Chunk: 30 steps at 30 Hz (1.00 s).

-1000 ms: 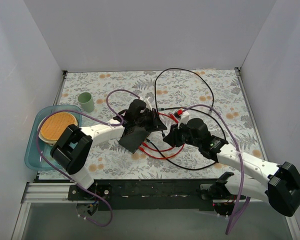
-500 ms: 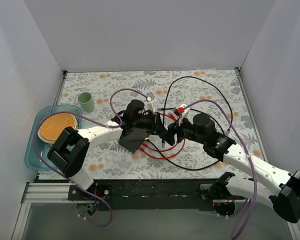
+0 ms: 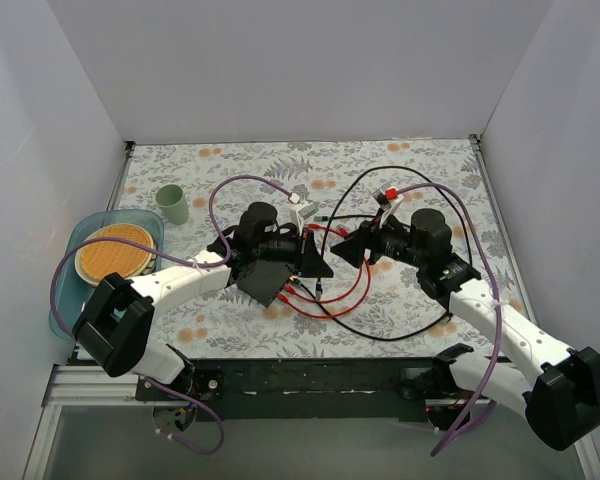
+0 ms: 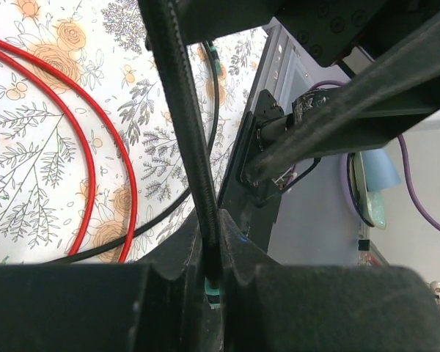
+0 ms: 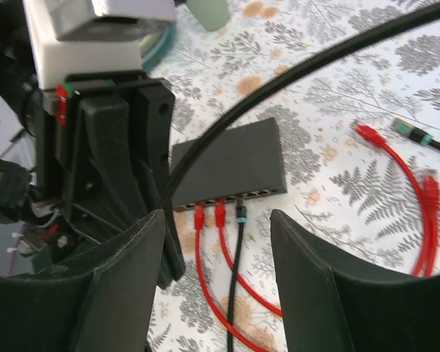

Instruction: Insert the plug into the switch port

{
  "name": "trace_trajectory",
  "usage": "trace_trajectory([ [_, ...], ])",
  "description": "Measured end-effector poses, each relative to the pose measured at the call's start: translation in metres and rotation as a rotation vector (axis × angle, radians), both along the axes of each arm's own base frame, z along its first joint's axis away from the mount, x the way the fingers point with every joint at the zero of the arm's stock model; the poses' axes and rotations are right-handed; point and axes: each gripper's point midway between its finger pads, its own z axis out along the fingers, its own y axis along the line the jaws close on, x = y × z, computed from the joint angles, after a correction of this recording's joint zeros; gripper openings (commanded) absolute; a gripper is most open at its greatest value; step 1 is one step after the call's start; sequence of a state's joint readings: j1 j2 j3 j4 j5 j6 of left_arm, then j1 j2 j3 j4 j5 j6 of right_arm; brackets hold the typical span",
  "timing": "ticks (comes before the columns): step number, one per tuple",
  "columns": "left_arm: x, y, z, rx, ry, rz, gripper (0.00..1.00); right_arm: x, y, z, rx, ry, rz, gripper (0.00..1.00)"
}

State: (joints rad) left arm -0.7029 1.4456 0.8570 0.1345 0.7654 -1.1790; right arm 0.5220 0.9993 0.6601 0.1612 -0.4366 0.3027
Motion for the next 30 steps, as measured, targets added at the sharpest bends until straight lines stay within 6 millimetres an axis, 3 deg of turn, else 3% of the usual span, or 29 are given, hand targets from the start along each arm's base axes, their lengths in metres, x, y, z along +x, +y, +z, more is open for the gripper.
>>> trace_trajectory([
  [7, -0.001, 0.000, 0.000, -0.003, -0.005, -0.007, 0.00, 0.000, 0.019, 0.013, 0.114, 0.037, 0.075, 0.61],
  [11, -0.001, 0.000, 0.001, -0.003, -0.004, -0.009, 0.00, 0.000, 0.028, 0.023, 0.179, 0.050, 0.111, 0.50],
  [18, -0.002, 0.000, 0.002, -0.011, -0.006, -0.018, 0.00, 0.005, 0.036, 0.028, 0.239, 0.078, 0.122, 0.40],
  [22, -0.004, -0.001, 0.003, -0.015, -0.005, -0.028, 0.00, 0.008, 0.039, 0.023, 0.250, 0.104, 0.123, 0.25],
  [26, -0.005, 0.000, 0.002, -0.013, -0.002, -0.028, 0.00, 0.010, 0.043, 0.021, 0.270, 0.133, 0.138, 0.01],
  [29, -0.005, 0.001, 0.001, -0.010, -0.004, -0.026, 0.25, 0.007, 0.045, 0.023, 0.284, 0.140, 0.153, 0.01],
  [30, -0.004, 0.001, 0.002, -0.011, -0.009, -0.020, 0.40, 0.007, 0.045, 0.024, 0.285, 0.140, 0.152, 0.01],
])
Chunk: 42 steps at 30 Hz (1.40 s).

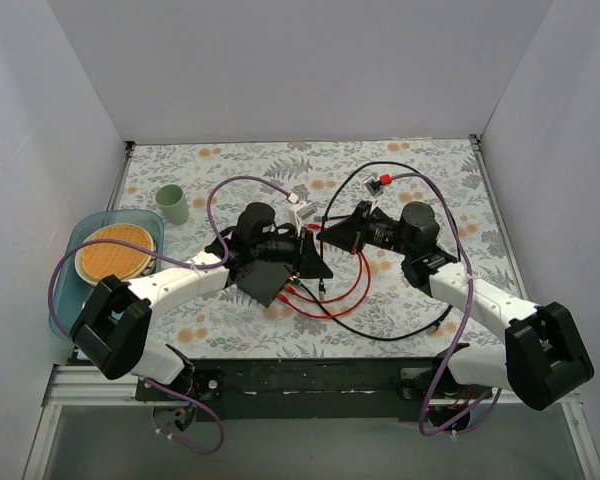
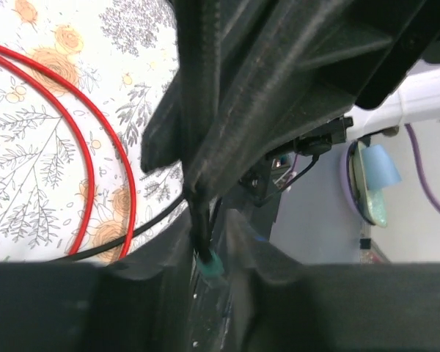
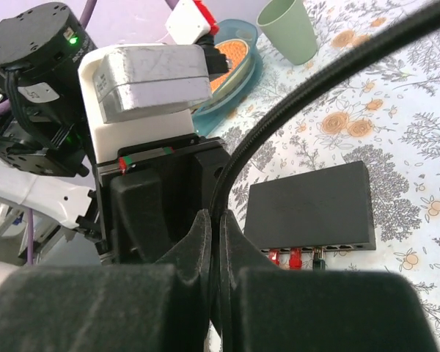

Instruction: Insert the plug into the switch port

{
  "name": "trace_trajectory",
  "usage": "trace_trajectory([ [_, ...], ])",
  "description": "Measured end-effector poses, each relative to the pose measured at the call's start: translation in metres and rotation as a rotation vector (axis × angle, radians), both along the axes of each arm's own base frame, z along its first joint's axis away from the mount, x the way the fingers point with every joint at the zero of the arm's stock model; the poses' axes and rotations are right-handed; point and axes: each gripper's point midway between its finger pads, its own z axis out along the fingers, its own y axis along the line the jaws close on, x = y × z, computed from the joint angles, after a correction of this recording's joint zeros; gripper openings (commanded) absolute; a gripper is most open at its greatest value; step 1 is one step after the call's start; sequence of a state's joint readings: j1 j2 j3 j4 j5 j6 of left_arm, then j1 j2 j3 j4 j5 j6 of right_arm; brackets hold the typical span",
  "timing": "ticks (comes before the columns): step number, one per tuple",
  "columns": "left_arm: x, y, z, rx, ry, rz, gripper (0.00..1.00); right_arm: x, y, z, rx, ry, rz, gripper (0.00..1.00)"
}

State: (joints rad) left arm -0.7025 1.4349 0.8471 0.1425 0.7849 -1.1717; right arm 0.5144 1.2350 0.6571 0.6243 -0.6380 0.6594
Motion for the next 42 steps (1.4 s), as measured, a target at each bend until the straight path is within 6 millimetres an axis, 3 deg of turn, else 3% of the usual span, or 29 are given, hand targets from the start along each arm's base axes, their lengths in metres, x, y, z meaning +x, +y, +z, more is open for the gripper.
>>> trace_trajectory([
  [3, 0.004, 0.002, 0.008, -0.003, -0.033, 0.036, 0.70, 0.003, -0.004, 0.003, -0.004, -0.005, -0.037, 0.01],
  [5, 0.011, 0.006, 0.017, -0.005, -0.068, 0.090, 0.76, 0.005, -0.010, 0.008, -0.010, -0.008, -0.084, 0.01],
  [13, 0.035, 0.029, 0.055, -0.033, -0.206, 0.333, 0.77, 0.016, -0.042, 0.028, -0.021, -0.024, -0.321, 0.01],
  [20, 0.029, 0.025, 0.050, -0.025, -0.239, 0.343, 0.73, 0.025, -0.066, 0.021, -0.011, 0.032, -0.485, 0.01],
  [24, 0.019, 0.011, 0.038, -0.010, -0.245, 0.293, 0.63, 0.027, -0.070, 0.015, -0.014, 0.066, -0.522, 0.01],
  [33, 0.007, -0.015, -0.010, 0.093, -0.208, 0.199, 0.43, 0.029, -0.074, 0.018, 0.007, 0.081, -0.551, 0.01],
  [37, 0.006, -0.017, -0.013, 0.100, -0.207, 0.186, 0.16, 0.028, -0.076, 0.024, 0.021, 0.070, -0.556, 0.01],
  [38, 0.006, -0.018, -0.012, 0.098, -0.208, 0.185, 0.02, 0.027, -0.076, 0.025, 0.023, 0.069, -0.556, 0.01],
  [42, 0.006, -0.020, -0.012, 0.097, -0.209, 0.179, 0.00, 0.028, -0.076, 0.023, 0.016, 0.069, -0.553, 0.02],
])
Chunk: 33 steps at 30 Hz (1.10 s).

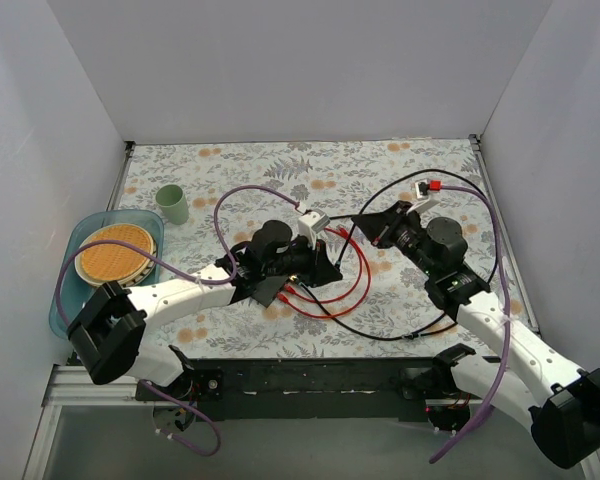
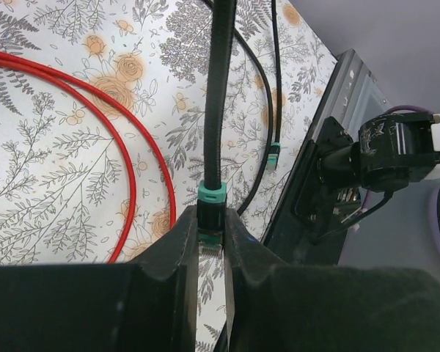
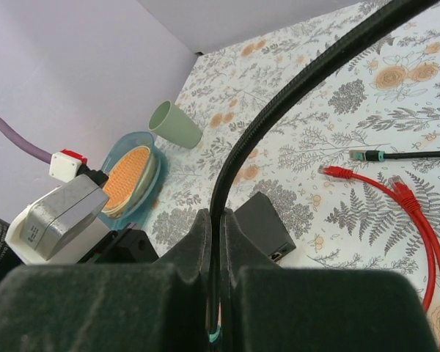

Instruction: Insert the plug into the switch port

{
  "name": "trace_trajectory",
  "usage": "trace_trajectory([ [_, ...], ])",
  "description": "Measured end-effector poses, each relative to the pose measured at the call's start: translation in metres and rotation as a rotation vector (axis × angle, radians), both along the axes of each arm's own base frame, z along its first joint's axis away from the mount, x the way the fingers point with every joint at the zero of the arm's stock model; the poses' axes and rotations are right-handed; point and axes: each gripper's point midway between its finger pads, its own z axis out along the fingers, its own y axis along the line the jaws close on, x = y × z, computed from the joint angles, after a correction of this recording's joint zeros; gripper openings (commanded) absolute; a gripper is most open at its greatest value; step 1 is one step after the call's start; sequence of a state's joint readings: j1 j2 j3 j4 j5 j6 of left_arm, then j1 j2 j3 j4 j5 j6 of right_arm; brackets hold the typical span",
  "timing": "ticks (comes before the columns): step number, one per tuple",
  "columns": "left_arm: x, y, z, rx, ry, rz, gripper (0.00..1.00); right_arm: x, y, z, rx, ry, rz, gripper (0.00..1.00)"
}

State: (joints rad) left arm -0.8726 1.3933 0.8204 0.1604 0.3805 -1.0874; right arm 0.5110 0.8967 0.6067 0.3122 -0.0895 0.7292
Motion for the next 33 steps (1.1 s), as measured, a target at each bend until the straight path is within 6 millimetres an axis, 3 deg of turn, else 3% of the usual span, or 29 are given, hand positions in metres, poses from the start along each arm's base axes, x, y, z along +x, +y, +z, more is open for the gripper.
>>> trace_trajectory([
  [3, 0.004, 0.002, -0.002, 0.017, 0.008, 0.027, 0.00, 0.005, 0.005, -0.005, -0.036, 0.013, 0.022, 0.22],
  [4, 0.006, 0.004, -0.003, 0.032, 0.019, 0.049, 0.00, 0.008, 0.007, -0.007, -0.052, 0.020, 0.034, 0.38],
  [6, 0.012, 0.007, -0.003, 0.049, 0.033, 0.090, 0.00, 0.014, 0.011, -0.010, -0.104, 0.028, 0.061, 0.50],
  [7, 0.016, 0.009, -0.001, 0.054, 0.040, 0.116, 0.00, 0.016, 0.013, -0.011, -0.126, 0.031, 0.076, 0.64],
  [10, 0.031, 0.020, 0.012, 0.045, 0.060, 0.190, 0.00, 0.017, 0.018, -0.013, -0.214, 0.010, 0.141, 0.76],
  [16, 0.056, 0.055, 0.038, -0.002, 0.122, 0.273, 0.00, 0.003, 0.028, 0.001, -0.355, -0.145, 0.320, 0.83],
  [19, 0.062, 0.070, 0.039, -0.003, 0.165, 0.270, 0.00, -0.009, 0.035, 0.009, -0.400, -0.253, 0.425, 0.88],
  [24, 0.040, 0.073, 0.032, 0.024, 0.237, 0.149, 0.00, -0.028, 0.040, 0.017, -0.465, -0.426, 0.569, 0.97],
  [33, 0.006, 0.069, 0.028, 0.024, 0.296, -0.041, 0.00, -0.044, 0.059, 0.046, -0.512, -0.685, 0.748, 0.98],
])
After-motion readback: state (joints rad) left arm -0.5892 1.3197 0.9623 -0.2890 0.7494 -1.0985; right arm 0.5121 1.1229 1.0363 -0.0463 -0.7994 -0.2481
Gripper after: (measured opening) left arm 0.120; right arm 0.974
